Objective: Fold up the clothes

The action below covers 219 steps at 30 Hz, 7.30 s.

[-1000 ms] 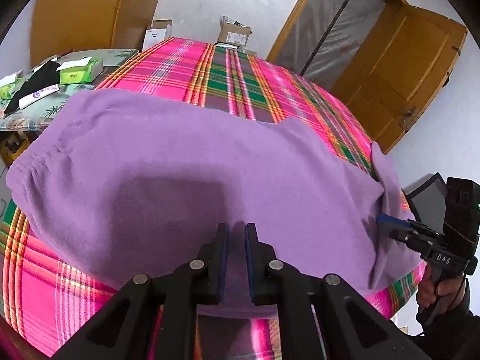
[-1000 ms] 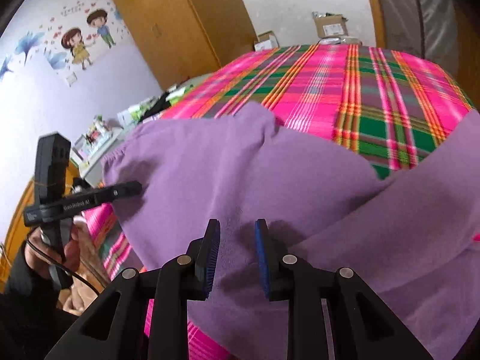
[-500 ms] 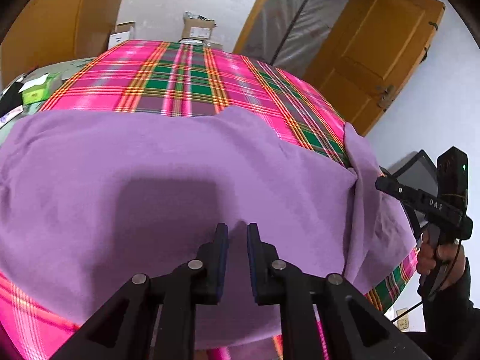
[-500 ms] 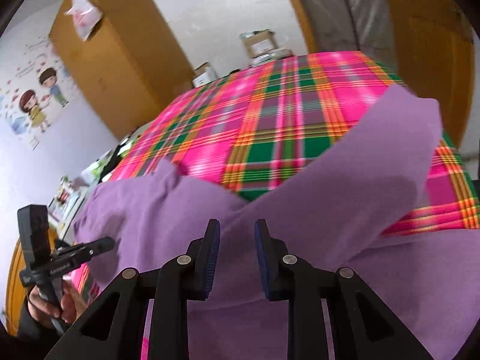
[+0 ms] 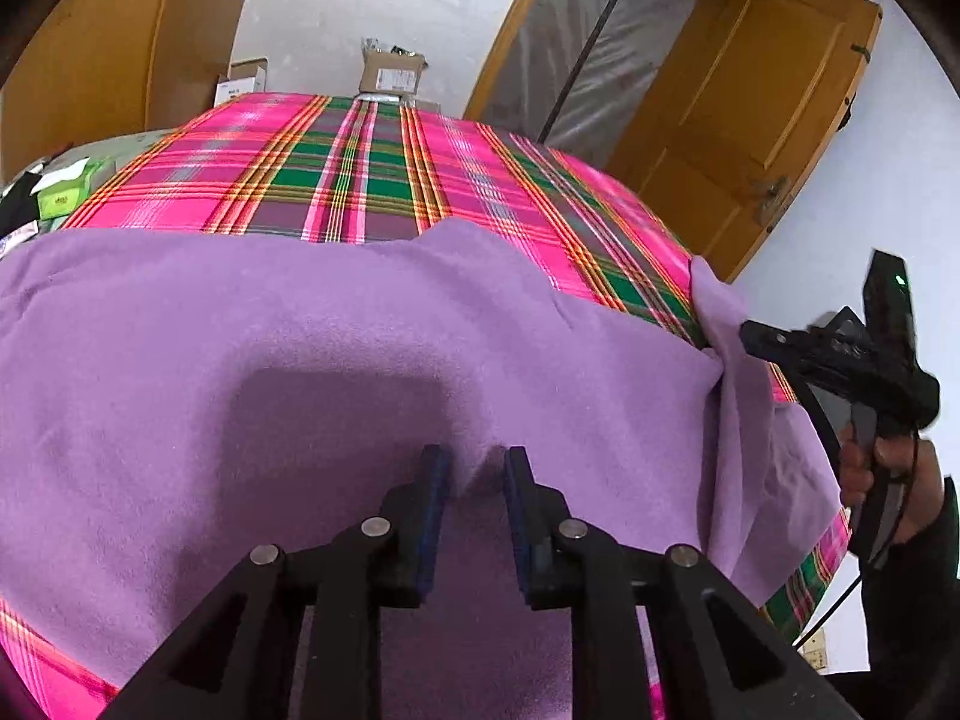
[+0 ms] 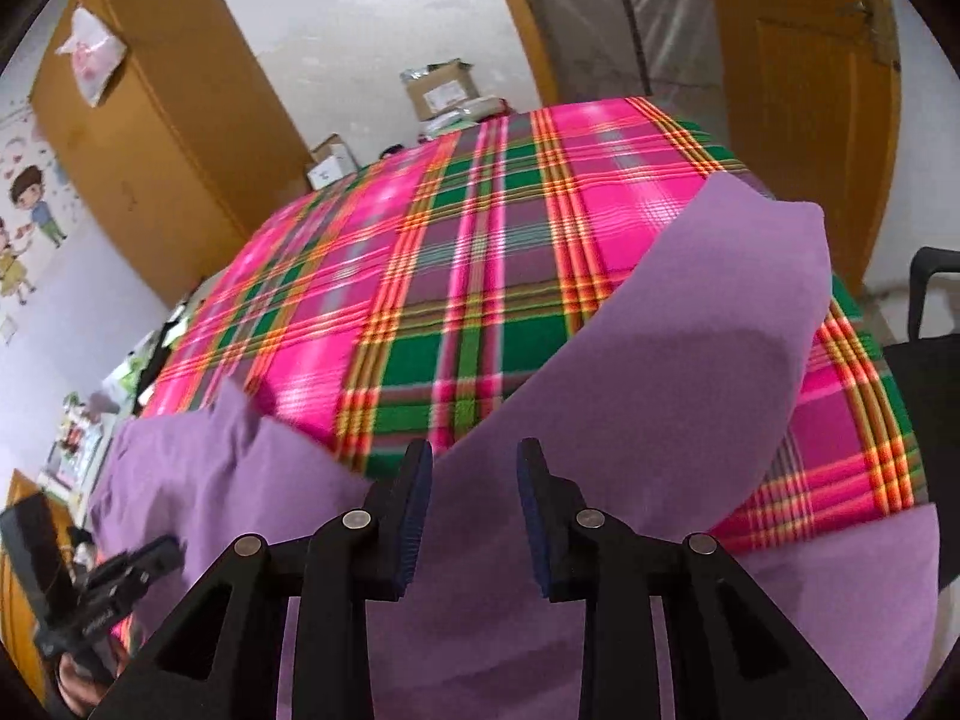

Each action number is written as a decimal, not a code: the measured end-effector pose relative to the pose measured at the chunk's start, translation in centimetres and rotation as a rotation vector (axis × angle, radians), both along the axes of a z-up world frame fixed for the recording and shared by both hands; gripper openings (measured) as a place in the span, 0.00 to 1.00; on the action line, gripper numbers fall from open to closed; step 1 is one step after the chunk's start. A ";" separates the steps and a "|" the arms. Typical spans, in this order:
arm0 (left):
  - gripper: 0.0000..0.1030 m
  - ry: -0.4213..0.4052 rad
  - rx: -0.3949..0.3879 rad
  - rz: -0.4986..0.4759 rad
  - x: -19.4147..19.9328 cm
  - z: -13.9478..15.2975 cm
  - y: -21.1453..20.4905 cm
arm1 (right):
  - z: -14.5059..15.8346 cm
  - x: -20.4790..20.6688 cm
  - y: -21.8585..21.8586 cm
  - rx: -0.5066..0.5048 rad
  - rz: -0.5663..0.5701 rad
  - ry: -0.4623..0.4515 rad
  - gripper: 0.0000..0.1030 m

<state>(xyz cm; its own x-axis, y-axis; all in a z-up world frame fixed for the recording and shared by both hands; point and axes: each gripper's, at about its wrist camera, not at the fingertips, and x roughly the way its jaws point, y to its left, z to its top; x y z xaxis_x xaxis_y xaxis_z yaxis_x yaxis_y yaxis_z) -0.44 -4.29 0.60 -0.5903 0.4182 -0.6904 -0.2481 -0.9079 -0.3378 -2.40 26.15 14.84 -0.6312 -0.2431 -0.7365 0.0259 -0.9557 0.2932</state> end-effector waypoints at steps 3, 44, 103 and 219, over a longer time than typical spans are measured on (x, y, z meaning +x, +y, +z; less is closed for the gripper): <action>0.20 0.022 -0.019 -0.001 0.3 0.0 0.2 | -0.2 -1.2 -0.4 0.041 -0.024 -0.013 0.29; 0.20 0.053 0.002 0.001 0.6 -0.3 0.1 | 2.1 3.4 5.7 -0.069 -0.172 0.092 0.03; 0.20 0.053 0.046 0.007 0.6 -0.4 -0.4 | -0.4 4.2 8.9 0.211 -0.168 0.039 0.07; 0.19 0.039 -0.132 -0.628 6.2 0.8 20.6 | -1.9 15.3 25.8 -0.206 -0.452 0.127 0.03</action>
